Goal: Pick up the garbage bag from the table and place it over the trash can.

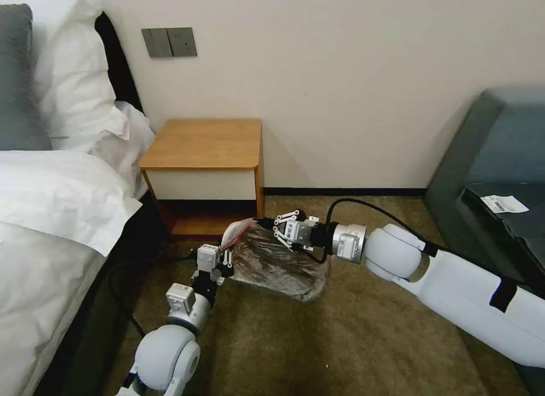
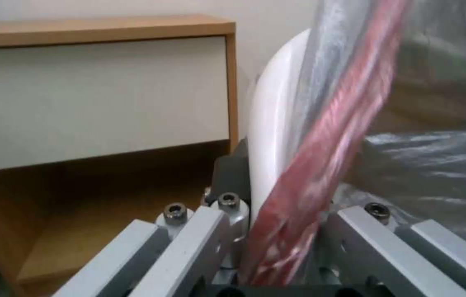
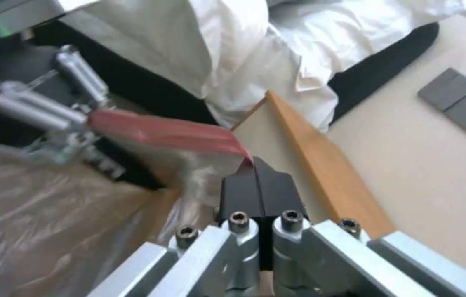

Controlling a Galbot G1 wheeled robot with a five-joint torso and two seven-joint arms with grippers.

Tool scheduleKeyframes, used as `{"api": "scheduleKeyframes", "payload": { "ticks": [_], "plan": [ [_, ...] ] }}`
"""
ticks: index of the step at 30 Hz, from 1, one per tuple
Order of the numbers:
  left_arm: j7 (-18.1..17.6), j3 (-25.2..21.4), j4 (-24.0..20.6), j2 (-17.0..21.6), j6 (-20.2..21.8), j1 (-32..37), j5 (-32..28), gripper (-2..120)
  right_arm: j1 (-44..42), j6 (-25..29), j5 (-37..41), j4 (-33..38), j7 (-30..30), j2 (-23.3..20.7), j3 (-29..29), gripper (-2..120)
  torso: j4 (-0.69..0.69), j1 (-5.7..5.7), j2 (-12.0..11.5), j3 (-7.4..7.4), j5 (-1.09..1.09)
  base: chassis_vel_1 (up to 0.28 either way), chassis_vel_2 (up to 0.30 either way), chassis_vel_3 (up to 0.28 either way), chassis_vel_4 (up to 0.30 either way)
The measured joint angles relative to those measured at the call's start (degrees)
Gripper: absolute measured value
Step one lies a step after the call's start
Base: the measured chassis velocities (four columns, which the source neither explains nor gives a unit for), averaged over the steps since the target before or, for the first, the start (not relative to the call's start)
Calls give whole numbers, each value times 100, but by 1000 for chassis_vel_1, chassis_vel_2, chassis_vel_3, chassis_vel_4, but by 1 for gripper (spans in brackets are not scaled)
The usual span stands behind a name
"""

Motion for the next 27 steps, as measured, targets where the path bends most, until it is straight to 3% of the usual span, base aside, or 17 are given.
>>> {"api": "scheduleKeyframes", "payload": {
  "ticks": [15, 27],
  "plan": [
    [250, 31, -156, -22, -418, 238, 466, 6, 602, -11, 189, -487, 139, 466, -452, 0, 1, 0, 0, 0, 0, 0, 0, 0, 0],
    [392, 16, -255, -65, -875, 316, 187, 6, 533, -171, 1042, -782, 697, 602, -488, 0, -1, 0, 0, 0, 0, 0, 0, 0, 0]
  ]
}}
